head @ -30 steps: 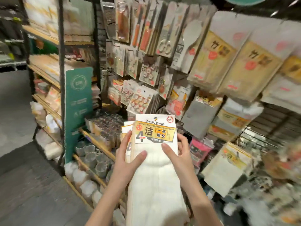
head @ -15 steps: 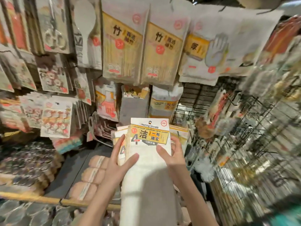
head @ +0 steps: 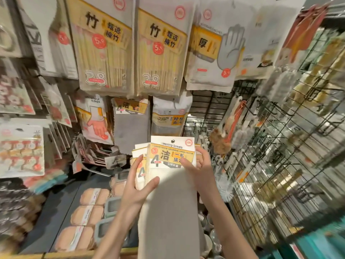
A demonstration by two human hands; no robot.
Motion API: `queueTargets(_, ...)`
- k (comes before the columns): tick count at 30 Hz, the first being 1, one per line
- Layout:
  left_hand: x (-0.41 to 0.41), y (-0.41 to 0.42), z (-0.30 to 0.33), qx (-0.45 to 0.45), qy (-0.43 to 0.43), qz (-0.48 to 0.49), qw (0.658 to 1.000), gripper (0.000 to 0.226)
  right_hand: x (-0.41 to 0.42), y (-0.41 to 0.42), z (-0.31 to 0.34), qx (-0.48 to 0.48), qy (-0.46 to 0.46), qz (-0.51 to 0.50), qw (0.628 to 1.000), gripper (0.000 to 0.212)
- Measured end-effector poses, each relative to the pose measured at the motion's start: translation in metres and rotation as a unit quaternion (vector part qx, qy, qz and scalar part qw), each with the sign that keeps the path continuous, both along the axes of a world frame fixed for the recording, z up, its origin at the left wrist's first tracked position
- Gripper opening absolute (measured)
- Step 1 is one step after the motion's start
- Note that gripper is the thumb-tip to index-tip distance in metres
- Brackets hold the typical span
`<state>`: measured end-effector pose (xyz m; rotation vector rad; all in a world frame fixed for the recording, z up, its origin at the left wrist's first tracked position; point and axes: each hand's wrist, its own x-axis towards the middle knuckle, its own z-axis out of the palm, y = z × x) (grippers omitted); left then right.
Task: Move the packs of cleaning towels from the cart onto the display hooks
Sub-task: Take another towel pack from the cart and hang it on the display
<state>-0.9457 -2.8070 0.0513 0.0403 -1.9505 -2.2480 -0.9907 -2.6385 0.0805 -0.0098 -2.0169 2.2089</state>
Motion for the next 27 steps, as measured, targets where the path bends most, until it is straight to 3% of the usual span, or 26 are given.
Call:
queueTargets(3, -0.011, 0.007, -0.009, 0.001, -0.005, 0.015, 1.0, 0.066, -0.009, 0.01, -0.003, 0.03, 0.028, -0.002, 0.999, 0.031)
queueTargets(7, -0.023, 0.029, -0.019, -0.027, -0.004, 0.064, 0.998, 0.066, -0.018, 0.032, -0.015, 0.085, 0.068, 0.028, 0.994, 0.045)
queueTargets(15, -0.045, 0.04, -0.038, -0.023, -0.035, 0.101, 0.994, 0.049, -0.048, 0.068, -0.046, 0.086, -0.009, 0.054, 0.995, 0.04)
queueTargets(27, -0.062, 0.013, -0.056, -0.182, -0.003, 0.157, 0.971, 0.058, -0.083, 0.093, -0.114, 0.051, -0.085, 0.023, 0.995, 0.05)
